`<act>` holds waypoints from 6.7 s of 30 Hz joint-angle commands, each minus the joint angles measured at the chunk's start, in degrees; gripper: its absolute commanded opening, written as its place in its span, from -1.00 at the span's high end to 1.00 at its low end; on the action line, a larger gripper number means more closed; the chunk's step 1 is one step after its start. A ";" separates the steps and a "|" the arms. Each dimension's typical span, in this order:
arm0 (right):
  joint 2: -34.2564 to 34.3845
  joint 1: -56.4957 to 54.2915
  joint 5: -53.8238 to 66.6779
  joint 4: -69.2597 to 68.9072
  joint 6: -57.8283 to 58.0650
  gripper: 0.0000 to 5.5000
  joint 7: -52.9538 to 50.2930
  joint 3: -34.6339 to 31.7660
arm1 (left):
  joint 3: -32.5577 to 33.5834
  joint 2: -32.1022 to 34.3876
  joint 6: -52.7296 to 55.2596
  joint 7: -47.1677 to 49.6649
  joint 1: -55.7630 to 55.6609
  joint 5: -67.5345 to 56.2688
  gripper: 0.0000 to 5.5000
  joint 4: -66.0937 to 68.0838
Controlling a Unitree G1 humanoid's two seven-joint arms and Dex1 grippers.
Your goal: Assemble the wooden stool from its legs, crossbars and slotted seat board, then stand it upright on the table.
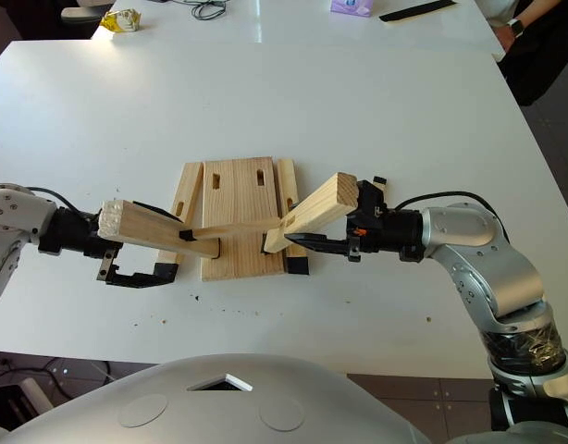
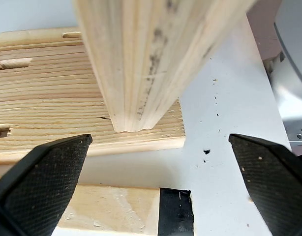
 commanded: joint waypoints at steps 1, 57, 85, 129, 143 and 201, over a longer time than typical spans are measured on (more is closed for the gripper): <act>0.64 1.79 -0.38 -2.10 0.83 0.26 -1.33 1.19 | 0.05 -1.32 1.03 4.05 -0.91 1.13 -0.88 -0.40; -0.24 -2.82 -3.40 -0.62 -1.39 0.26 -0.66 1.29 | -2.29 -4.35 -7.45 12.17 2.47 9.49 -0.88 2.37; 0.07 -5.63 -3.04 2.54 -1.20 0.26 2.43 0.01 | -3.62 -4.10 -9.02 11.42 0.06 9.51 -0.88 4.59; -1.08 -4.84 -5.73 6.30 -1.61 0.26 6.26 8.38 | -4.75 -5.16 -7.79 10.54 -0.98 8.94 -0.88 3.40; 1.74 -8.70 -5.39 11.33 1.07 0.26 7.03 13.38 | -5.46 -6.15 -7.14 11.68 -0.77 9.06 -0.88 2.46; 3.30 -13.36 -12.74 20.78 -2.56 0.26 8.15 22.09 | -3.58 -2.02 -13.30 5.04 -2.97 9.63 -0.88 4.07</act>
